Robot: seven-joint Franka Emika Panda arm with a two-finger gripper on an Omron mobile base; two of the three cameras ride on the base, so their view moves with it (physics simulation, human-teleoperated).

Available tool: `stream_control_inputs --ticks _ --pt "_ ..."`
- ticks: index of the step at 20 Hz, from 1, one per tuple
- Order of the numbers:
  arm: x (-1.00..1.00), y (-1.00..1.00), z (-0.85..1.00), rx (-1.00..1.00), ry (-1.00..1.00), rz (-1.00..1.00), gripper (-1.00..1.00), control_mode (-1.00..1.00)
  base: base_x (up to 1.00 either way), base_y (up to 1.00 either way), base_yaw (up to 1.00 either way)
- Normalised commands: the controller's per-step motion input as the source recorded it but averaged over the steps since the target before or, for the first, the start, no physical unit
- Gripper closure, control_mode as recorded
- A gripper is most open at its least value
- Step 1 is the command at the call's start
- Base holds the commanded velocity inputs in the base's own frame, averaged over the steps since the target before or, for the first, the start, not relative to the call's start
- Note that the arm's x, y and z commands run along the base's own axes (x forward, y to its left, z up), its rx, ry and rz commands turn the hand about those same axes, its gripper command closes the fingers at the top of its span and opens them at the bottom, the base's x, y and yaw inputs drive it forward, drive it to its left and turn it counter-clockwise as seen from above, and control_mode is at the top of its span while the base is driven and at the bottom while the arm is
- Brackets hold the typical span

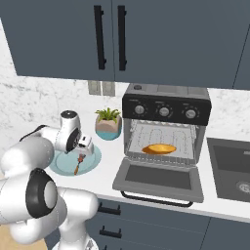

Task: Pick up the kebab skewer and baguette bread, and place them inside the toaster oven. Close the toaster oven door and start by setting the timer.

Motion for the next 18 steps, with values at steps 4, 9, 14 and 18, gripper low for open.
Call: stream_control_inputs --ticks 4,9,14,18 --pt "0.08 0.0 -0.17 -0.04 0.0 0.0 -1.0 -1.0 0.0 0.0 0.0" --pt "0.1 0.0 -0.24 -0.01 0.0 0.0 -1.0 -1.0 0.0 0.0 0.0" --pt "0.09 0.0 -0.19 0.0 0.0 0.0 -1.0 -1.0 0.0 0.0 0.0" --pt "0.19 0.0 -0.16 0.0 0.0 0.0 -1.0 -1.0 0.0 0.0 0.0"
